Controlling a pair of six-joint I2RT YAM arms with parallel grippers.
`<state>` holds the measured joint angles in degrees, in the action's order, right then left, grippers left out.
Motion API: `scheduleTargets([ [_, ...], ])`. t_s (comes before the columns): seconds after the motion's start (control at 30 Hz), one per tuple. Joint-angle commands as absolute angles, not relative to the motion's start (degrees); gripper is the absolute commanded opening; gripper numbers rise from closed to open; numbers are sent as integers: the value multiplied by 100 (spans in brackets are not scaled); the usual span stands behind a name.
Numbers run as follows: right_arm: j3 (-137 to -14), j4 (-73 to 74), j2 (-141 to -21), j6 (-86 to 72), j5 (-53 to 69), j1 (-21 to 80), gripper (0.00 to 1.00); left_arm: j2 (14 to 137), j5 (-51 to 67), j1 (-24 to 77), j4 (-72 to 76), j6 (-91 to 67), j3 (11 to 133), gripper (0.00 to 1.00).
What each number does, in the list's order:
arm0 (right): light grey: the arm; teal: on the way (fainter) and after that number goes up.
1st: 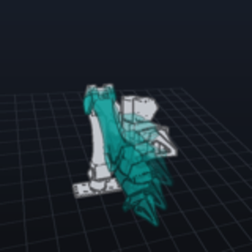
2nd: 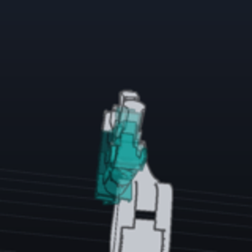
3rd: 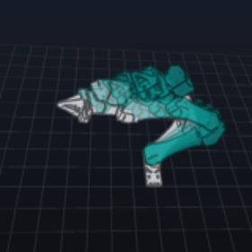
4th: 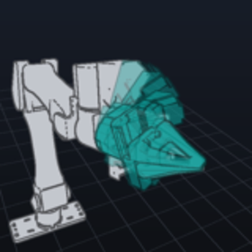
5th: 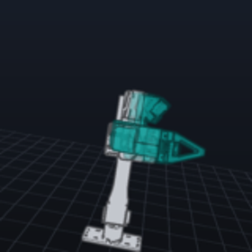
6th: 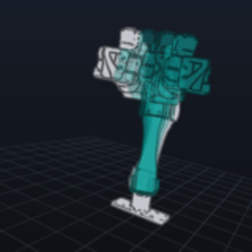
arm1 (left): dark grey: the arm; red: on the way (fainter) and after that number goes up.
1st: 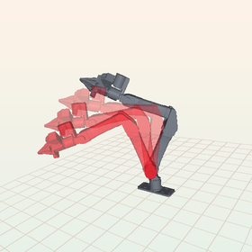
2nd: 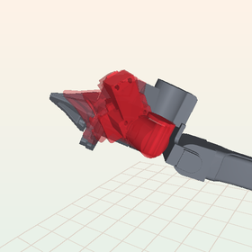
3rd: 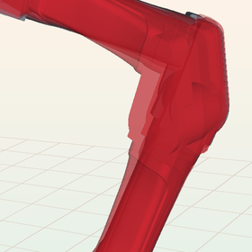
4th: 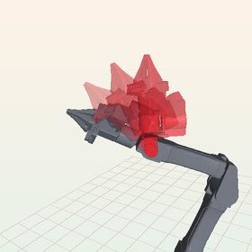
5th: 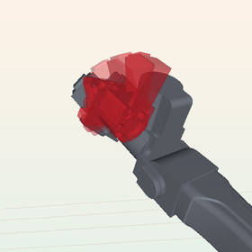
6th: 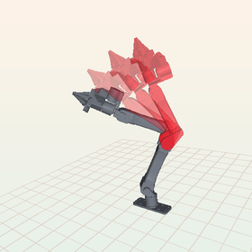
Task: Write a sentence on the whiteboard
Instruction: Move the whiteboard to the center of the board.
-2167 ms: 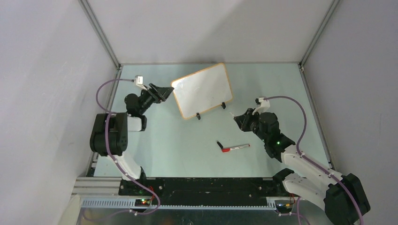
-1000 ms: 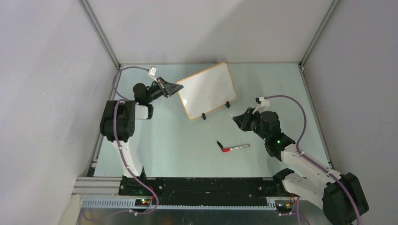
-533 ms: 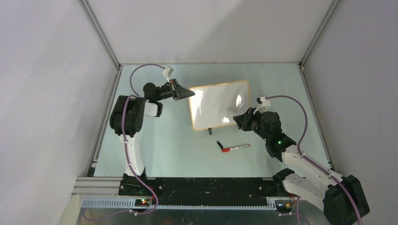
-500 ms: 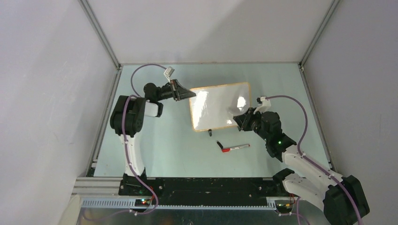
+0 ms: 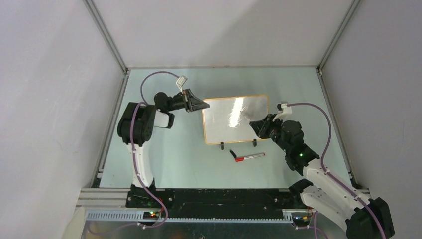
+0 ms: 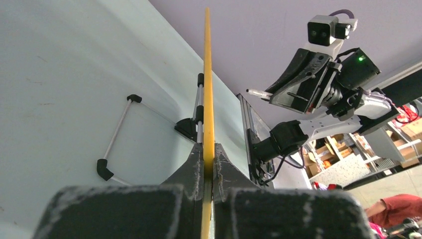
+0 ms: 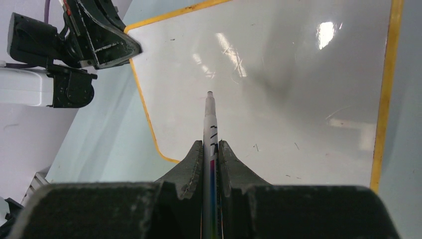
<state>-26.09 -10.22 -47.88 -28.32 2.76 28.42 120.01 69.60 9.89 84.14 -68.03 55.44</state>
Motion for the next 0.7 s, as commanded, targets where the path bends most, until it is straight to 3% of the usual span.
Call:
scheduleTargets([
  [0.0, -2619, -1026, -4675, -2702, 170, 2895, 0, 11542, 6633, 998, 8503, -6165, 5299, 0],
  [0.13, -2620, -1041, -4688, -2690, 163, 2911, 0, 11340, 6491, 1000, 8154, -5532, 5103, 1],
  [0.2, -2619, -1051, -4703, -2690, 151, 2919, 0, 11250, 6375, 1002, 7865, -5152, 5042, 6],
  [0.43, -2619, -1095, -4734, -2674, 169, 2957, 0, 10752, 6079, 1082, 6047, -3755, 4979, 30],
  [0.63, -2590, -1133, -4595, -2610, 247, 3022, 0, 10259, 5473, 1270, 3603, -2164, 5167, 51],
  [0.67, -2583, -1142, -4578, -2606, 293, 3027, 0, 10181, 5417, 1304, 3480, -2006, 5185, 58],
])
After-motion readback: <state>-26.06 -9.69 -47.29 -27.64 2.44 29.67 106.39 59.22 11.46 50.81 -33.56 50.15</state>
